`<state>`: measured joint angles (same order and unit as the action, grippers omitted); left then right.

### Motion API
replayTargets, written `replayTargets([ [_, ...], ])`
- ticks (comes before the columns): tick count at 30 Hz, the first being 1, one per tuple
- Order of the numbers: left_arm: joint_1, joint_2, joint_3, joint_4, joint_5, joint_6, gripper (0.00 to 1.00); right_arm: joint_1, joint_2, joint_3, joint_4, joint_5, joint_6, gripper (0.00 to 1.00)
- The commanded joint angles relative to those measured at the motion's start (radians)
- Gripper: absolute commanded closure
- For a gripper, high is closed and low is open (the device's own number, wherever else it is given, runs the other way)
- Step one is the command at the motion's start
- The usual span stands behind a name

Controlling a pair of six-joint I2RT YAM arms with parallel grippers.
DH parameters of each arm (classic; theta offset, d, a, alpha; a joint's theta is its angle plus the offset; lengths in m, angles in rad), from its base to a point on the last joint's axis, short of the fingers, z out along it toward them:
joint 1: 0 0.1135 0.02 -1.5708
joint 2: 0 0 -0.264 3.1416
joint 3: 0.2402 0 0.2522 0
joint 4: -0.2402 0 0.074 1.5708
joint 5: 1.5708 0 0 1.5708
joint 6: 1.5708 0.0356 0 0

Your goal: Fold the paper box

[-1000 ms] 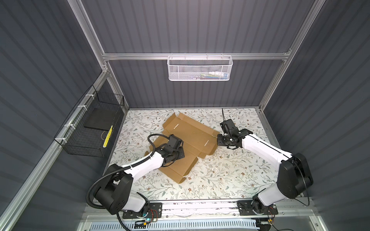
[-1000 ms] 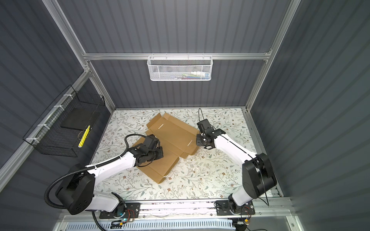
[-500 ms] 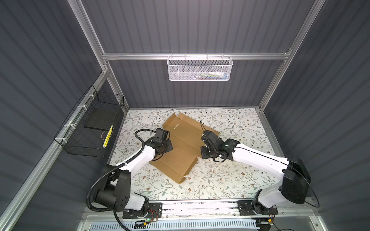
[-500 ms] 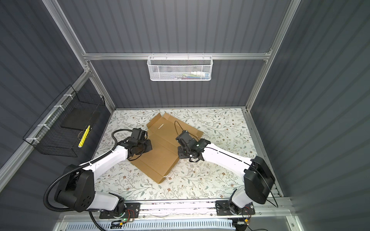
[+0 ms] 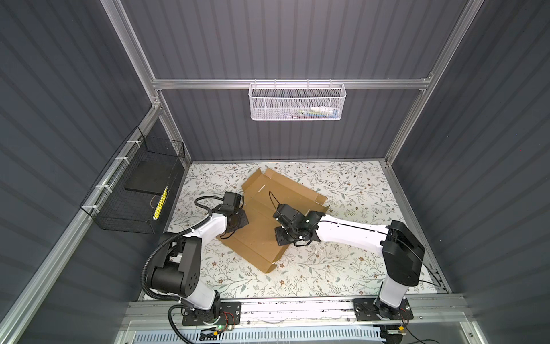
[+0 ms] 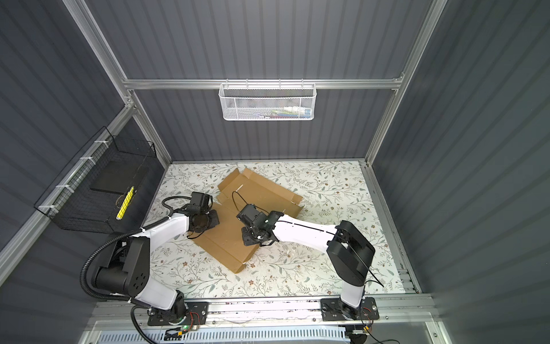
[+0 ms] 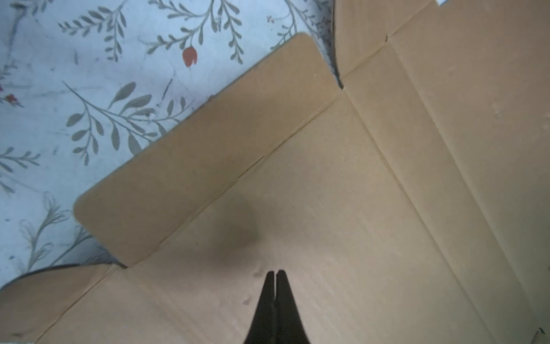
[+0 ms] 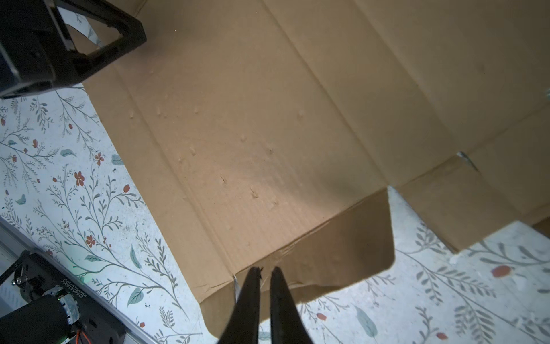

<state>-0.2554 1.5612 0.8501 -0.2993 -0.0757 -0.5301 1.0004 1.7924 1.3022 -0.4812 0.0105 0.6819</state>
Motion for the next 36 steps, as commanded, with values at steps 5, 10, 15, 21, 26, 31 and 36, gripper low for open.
replayTargets([
  [5,0.004,0.005,-0.072,0.034,0.030,-0.009,1.00,-0.002,0.060,-0.021,-0.010,-0.024,0.000,0.87],
  [10,0.002,-0.003,-0.125,0.055,0.041,-0.027,1.00,-0.010,0.086,-0.045,-0.035,-0.035,-0.022,0.87],
  [15,-0.007,-0.011,-0.180,0.090,0.062,-0.066,1.00,-0.029,0.095,-0.080,-0.037,-0.039,-0.022,0.87],
  [21,-0.081,-0.044,-0.225,0.101,0.051,-0.127,1.00,-0.064,0.107,-0.127,-0.033,-0.040,-0.026,0.87],
  [26,-0.204,-0.070,-0.247,0.103,0.017,-0.208,1.00,-0.103,0.107,-0.171,-0.030,-0.037,-0.043,0.87],
  [31,-0.293,-0.103,-0.287,0.114,0.011,-0.288,1.00,-0.157,0.111,-0.206,-0.039,-0.014,-0.077,0.88],
  [36,-0.354,-0.138,-0.317,0.094,-0.010,-0.330,1.00,-0.224,0.102,-0.225,-0.051,0.004,-0.125,0.88],
])
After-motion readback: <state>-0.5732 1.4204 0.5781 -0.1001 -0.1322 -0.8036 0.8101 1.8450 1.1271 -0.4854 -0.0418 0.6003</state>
